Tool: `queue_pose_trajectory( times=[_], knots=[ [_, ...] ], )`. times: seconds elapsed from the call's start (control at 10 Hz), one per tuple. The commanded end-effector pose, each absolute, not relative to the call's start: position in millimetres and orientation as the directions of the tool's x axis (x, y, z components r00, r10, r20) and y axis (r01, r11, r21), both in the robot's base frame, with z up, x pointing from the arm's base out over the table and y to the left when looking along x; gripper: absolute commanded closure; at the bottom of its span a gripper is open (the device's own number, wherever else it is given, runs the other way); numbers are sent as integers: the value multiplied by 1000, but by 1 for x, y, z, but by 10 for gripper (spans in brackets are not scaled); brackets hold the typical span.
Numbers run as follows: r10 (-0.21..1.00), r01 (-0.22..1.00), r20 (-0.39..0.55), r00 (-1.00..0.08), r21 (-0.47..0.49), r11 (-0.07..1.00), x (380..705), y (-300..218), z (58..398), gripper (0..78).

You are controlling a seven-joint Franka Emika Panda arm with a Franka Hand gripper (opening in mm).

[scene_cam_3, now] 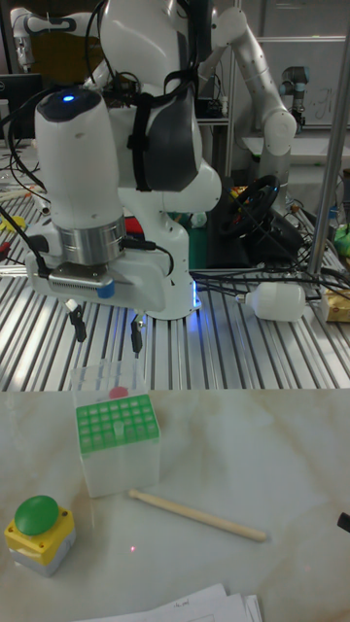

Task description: Insert a large pipette tip into the holder for large pipette tips

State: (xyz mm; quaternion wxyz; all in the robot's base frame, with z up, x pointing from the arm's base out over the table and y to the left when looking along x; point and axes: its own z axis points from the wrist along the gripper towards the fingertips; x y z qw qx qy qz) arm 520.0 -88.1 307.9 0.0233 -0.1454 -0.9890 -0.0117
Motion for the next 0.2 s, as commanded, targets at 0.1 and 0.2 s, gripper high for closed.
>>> queue_pose_trajectory(
  times=[0.1,0.2],
  knots=[
    [292,293,58,-955,17,956,518,-86,312,2],
    [295,296,58,-954,16,955,518,-86,312,2]
  ],
)
